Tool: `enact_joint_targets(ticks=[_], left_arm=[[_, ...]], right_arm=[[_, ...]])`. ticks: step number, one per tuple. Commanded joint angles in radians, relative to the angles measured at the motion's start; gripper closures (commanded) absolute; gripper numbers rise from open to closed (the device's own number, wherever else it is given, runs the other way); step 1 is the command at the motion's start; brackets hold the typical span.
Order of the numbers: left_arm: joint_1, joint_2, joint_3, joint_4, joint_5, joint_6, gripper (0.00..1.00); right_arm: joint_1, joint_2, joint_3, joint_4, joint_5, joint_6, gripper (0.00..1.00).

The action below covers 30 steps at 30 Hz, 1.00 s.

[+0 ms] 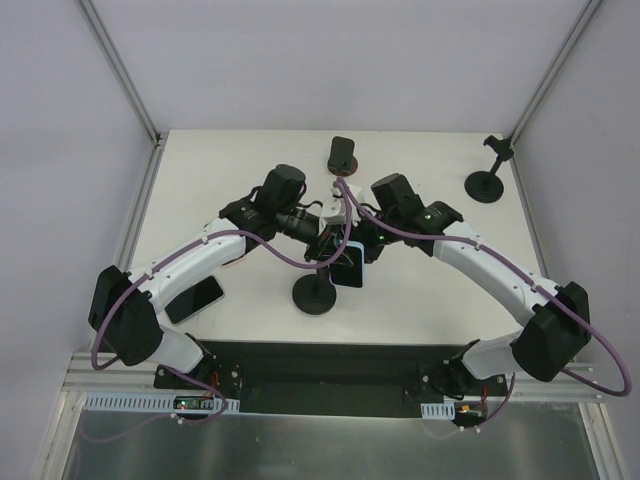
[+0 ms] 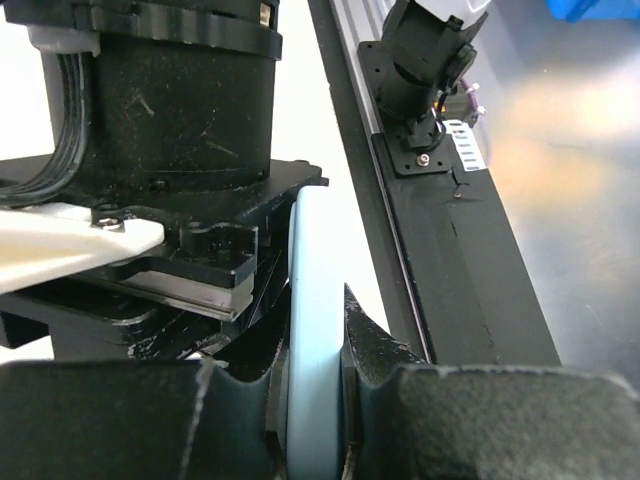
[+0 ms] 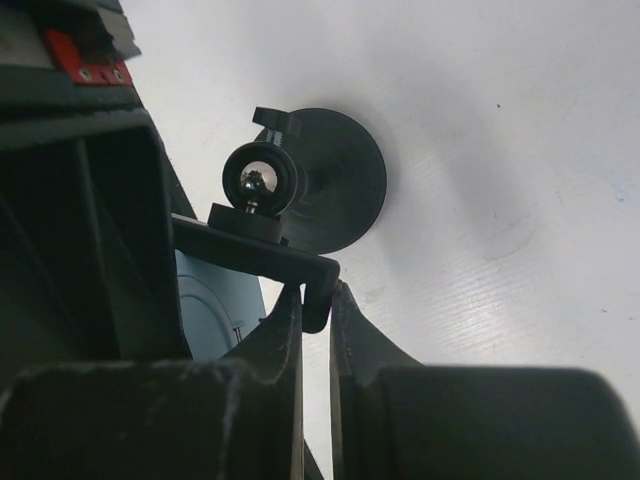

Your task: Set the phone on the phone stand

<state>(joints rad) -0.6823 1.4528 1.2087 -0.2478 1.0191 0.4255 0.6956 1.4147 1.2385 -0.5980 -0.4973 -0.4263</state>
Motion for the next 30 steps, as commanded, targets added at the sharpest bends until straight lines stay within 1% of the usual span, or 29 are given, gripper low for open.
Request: enact_joint_targets(ticks=[1,4,6,7,8,9,11,12,13,15,16,17,18,19,20,21,24,27,30], left_arm=[[0.041,-0.035,-0.017,-0.018,-0.231,0.018,1.00],[0.041,-0.034,-0.018,-0.016,-0.198,0.015,1.00],[0.041,-0.031,-0.024,-0.016,-0.253,0.009,1.00],[0.043,-0.032,-0.024,-0.018,-0.275,-0.001,1.00],[0.041,-0.041,-0.026,-0.016,-0.302,-0.011,1.00],[0.040,-0.045,-0.028,-0.013,-0.330,-0.027,1.00],[0.036,-0.057,-0.031,-0.004,-0.436,-0.065,1.00],[0.032,-0.058,-0.035,0.005,-0.491,-0.077,1.00],[0.015,-0.060,-0.035,0.008,-0.631,-0.102,1.00],[-0.002,-0.049,-0.029,0.013,-0.768,-0.117,1.00],[-0.009,-0.042,-0.026,0.019,-0.836,-0.135,1.00],[-0.026,-0.025,-0.023,0.022,-0.964,-0.143,1.00],[-0.037,-0.014,-0.020,0.024,-1.022,-0.148,1.00],[-0.048,0.006,-0.020,0.036,-1.094,-0.157,1.00],[-0.060,0.012,-0.017,0.035,-1.160,-0.159,1.00],[-0.065,0.020,-0.015,0.038,-1.181,-0.171,1.00],[-0.082,0.052,0.000,0.041,-1.251,-0.204,1.00],[-0.094,0.092,0.021,0.041,-1.347,-0.240,1.00],[-0.095,0.130,0.040,0.044,-1.401,-0.267,1.00]], right_arm=[[0.002,-0.125,-0.013,-0.056,-0.113,-0.002,1.00],[0.001,-0.125,-0.011,-0.051,-0.083,0.007,1.00],[0.001,-0.141,-0.027,-0.020,0.007,0.058,1.00],[0.001,-0.170,-0.040,-0.007,0.090,0.076,1.00],[0.001,-0.189,-0.053,0.033,0.147,0.133,1.00],[0.001,-0.209,-0.098,0.062,0.205,0.165,1.00],[0.010,-0.284,-0.155,0.153,0.407,0.230,1.00],[0.018,-0.310,-0.218,0.176,0.490,0.300,1.00],[0.048,-0.363,-0.244,0.199,0.701,0.332,1.00],[0.100,-0.437,-0.296,0.251,0.860,0.423,1.00],[0.164,-0.451,-0.327,0.263,1.001,0.475,1.00],[0.201,-0.460,-0.333,0.271,1.066,0.501,1.00],[0.235,-0.459,-0.332,0.259,1.136,0.526,1.00],[0.310,-0.458,-0.327,0.248,1.278,0.579,1.00],[0.344,-0.451,-0.321,0.241,1.336,0.595,1.00],[0.416,-0.439,-0.315,0.241,1.461,0.613,1.00],[0.507,-0.387,-0.271,0.247,1.607,0.630,1.00],[0.576,-0.332,-0.214,0.247,1.686,0.658,1.00],[0.646,-0.281,-0.168,0.228,1.750,0.731,1.00]])
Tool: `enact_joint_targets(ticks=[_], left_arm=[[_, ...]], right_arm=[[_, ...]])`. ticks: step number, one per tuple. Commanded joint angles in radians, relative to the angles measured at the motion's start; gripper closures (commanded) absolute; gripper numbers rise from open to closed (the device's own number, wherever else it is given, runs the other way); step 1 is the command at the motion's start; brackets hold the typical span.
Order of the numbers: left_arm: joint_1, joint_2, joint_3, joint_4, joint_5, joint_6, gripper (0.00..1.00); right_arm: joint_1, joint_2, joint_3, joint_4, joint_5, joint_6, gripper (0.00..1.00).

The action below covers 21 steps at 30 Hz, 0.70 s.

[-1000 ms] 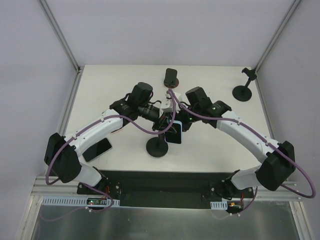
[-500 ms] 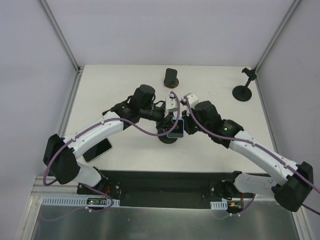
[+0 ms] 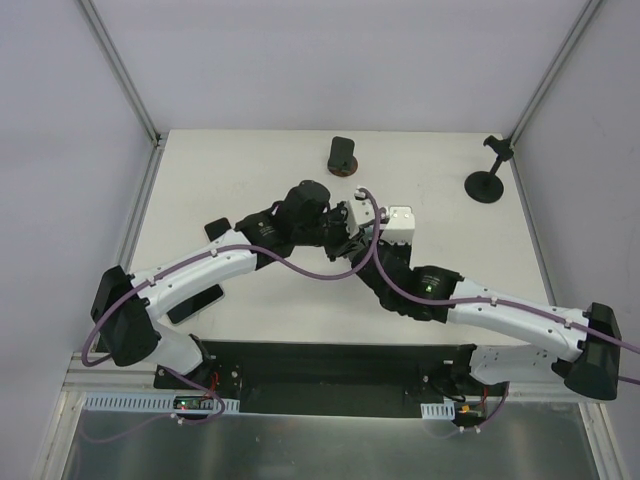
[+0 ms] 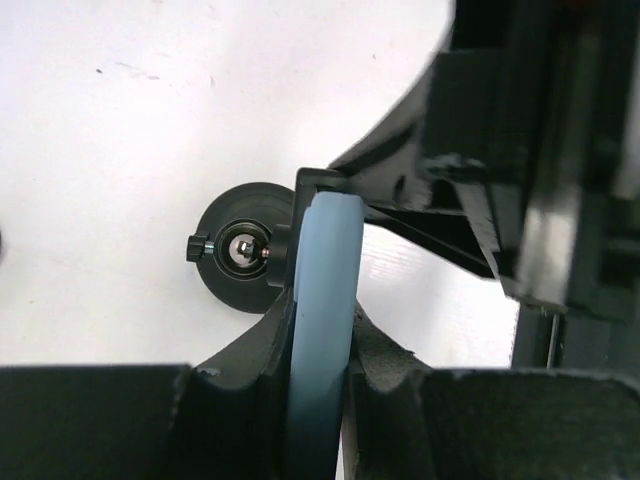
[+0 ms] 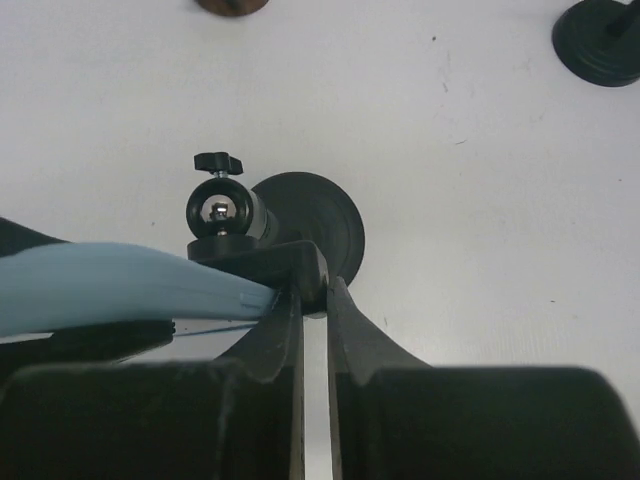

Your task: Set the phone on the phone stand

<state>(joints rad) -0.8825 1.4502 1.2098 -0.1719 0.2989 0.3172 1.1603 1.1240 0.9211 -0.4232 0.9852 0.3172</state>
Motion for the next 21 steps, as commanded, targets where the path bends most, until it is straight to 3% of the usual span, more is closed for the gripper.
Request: enact_joint_targets(ticks=[1,9,14,16,18,21], left_arm=[[0.105,0.151,0.045,-0.028,-0.682,-0.162,1.00],[0.096,0.193,0.074,-0.012,-0.601,-0.244,1.00],[0.096,0.168,0.044,0.026,-0.397,-0.217,1.00],[0.096,0.154,0.037,0.029,-0.327,-0.205,1.00],[0.096,0.148,0.027,0.032,-0.300,-0.199,1.00],[0.096,0.144,0.023,0.022,-0.271,-0.170,1.00]], right_arm=[[0.194,0.020,0.157,0.051,0.279,0.008,1.00],[0.245,0.056,0.156,0.061,0.258,0.147,1.00],[0.237,0.004,0.075,0.150,0.193,0.099,1.00],[0.216,-0.030,0.033,0.159,0.089,0.056,0.80],[0.216,-0.117,-0.017,0.236,-0.001,-0.022,0.48],[0.211,-0.251,-0.120,0.299,-0.209,-0.226,0.32]])
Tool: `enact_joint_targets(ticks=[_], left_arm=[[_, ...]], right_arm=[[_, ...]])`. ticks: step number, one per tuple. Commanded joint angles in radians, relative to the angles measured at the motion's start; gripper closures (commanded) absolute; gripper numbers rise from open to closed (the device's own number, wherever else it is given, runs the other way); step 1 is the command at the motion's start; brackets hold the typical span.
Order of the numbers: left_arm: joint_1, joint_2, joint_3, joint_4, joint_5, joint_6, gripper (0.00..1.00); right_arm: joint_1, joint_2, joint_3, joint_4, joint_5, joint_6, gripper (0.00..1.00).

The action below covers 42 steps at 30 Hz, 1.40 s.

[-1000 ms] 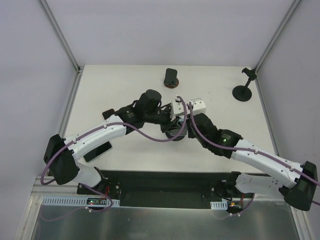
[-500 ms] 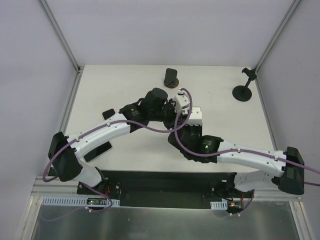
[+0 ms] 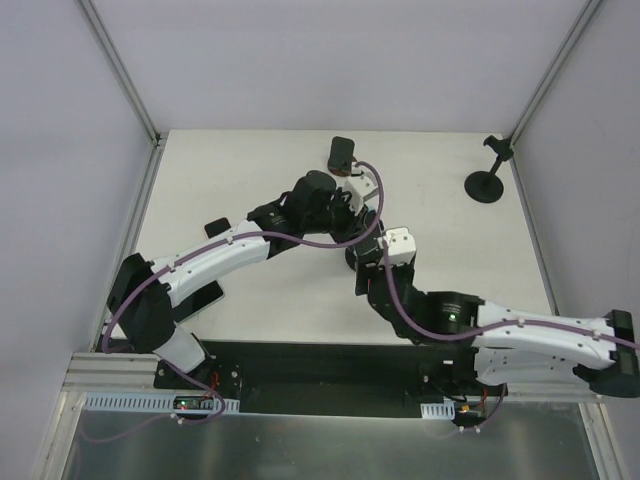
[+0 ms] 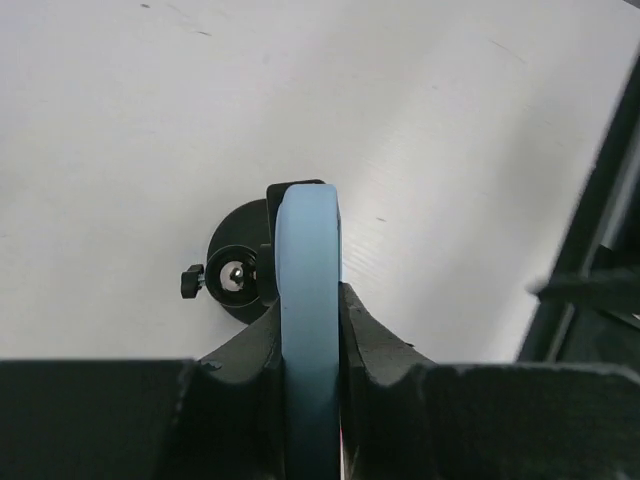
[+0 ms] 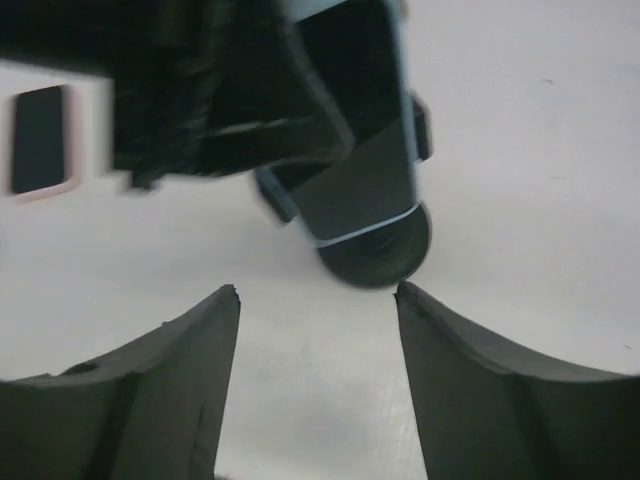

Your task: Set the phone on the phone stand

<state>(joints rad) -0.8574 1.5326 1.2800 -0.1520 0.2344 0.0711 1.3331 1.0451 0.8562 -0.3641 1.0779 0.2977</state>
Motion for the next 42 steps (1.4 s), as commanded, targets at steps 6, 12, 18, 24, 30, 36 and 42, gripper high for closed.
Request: enact_joint_targets(ticks=[6,12,18,24,30,36,42], left_arm=[[0.070,0.017,-0.054,-0.023,0.044,0.165,1.00],[0.070,-0.113,-0.091,-0.124,0.279,0.292,1.00],[0.070,-0.180,-0.096,-0.234,0.402,0.395,1.00],[0.070,-0.189,-0.042,-0.319,0.453,0.432,1.00],[0.075,-0.200,-0.045,-0.331,0.467,0.444,1.00],[0.084,-0.186,-0.031,-0.350,0.494,0.457,1.00],[0.101,-0.174,-0.027,-0.347,0.502,0.460,1.00]], right_arm=[[-0.177,-0.344,-0.077,0.095,-0.674,-0.368,0.21],[-0.557,-0.366,-0.057,0.079,-1.153,-0.374,0.18],[-0.709,-0.290,-0.043,0.085,-1.470,-0.390,0.21],[-0.710,-0.226,-0.080,0.172,-1.633,-0.552,0.19],[-0.710,-0.083,-0.051,0.247,-1.658,-0.670,0.15],[-0.710,0.006,-0.008,0.269,-1.668,-0.770,0.16],[-0.712,0.069,0.009,0.278,-1.777,-0.769,0.39]])
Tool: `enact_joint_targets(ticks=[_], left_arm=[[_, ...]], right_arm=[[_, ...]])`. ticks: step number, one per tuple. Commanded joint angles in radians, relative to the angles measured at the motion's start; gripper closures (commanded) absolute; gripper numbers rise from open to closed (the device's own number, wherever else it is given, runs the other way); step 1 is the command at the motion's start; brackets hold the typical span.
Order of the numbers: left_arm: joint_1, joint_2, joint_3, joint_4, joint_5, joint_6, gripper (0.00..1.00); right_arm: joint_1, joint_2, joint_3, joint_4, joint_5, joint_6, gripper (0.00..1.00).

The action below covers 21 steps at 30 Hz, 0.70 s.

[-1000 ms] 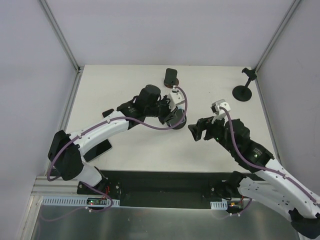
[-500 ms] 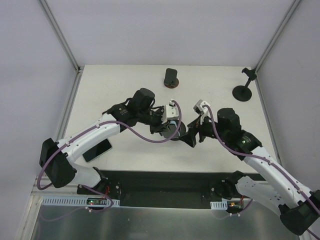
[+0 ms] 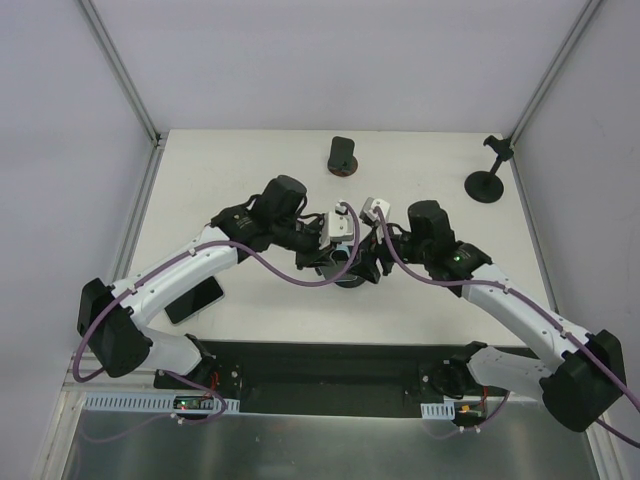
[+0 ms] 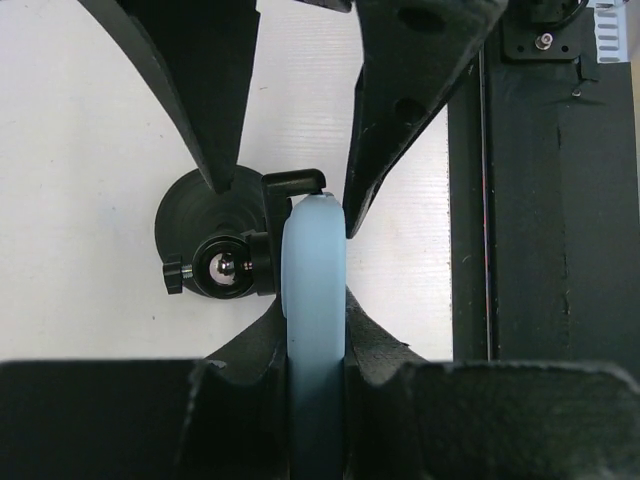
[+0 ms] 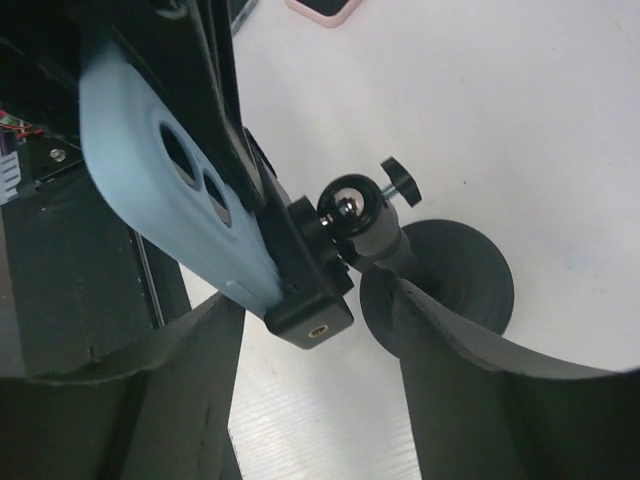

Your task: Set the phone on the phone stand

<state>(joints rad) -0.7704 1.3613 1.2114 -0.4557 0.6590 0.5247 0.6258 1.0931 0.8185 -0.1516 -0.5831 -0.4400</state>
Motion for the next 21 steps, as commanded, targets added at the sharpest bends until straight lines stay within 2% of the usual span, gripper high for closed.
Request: enact_joint_targets(ticks=[1,3,6,7,9,12,13,14,16,19,21], left_arm=[[0.016,0.001,0.045,-0.040,0.076,0.005,1.00],[0.016,0.016,0.046,-0.028,0.061,-0.003,1.00],[0.014,0.033,0.040,0.017,-0.025,-0.028,1.00],[0.014,0.038,0.036,0.061,-0.053,-0.061,1.00],[0.013,0.047,0.031,0.107,-0.159,-0.101,1.00],[-0.006,0.061,0.013,0.170,-0.286,-0.158,1.00],[-0.013,0.061,0.002,0.189,-0.307,-0.169,1.00],[-0.023,0.062,-0.007,0.215,-0.327,-0.170,1.00],[-0.056,0.068,-0.026,0.238,-0.401,-0.176,1.00],[-0.076,0.087,-0.023,0.244,-0.449,-0.184,1.00],[-0.078,0.094,-0.013,0.244,-0.449,-0.192,1.00]], right_arm=[[-0.003,0.019,0.035,0.092,-0.144,-0.016,0.48],[-0.001,0.008,0.016,0.144,-0.156,0.021,0.55],[0.002,-0.013,-0.018,0.199,-0.150,0.072,0.79],[0.005,-0.015,-0.033,0.225,-0.153,0.128,1.00],[0.014,-0.021,-0.057,0.279,-0.121,0.225,1.00],[0.063,-0.048,-0.070,0.276,0.153,0.514,1.00],[0.096,-0.076,-0.085,0.270,0.394,0.608,1.00],[0.116,-0.117,-0.184,0.293,0.507,0.847,1.00],[0.162,-0.238,-0.280,0.416,0.689,1.031,1.00],[0.238,-0.251,-0.234,0.352,0.807,1.124,1.00],[0.259,-0.189,-0.205,0.412,0.793,1.111,1.00]])
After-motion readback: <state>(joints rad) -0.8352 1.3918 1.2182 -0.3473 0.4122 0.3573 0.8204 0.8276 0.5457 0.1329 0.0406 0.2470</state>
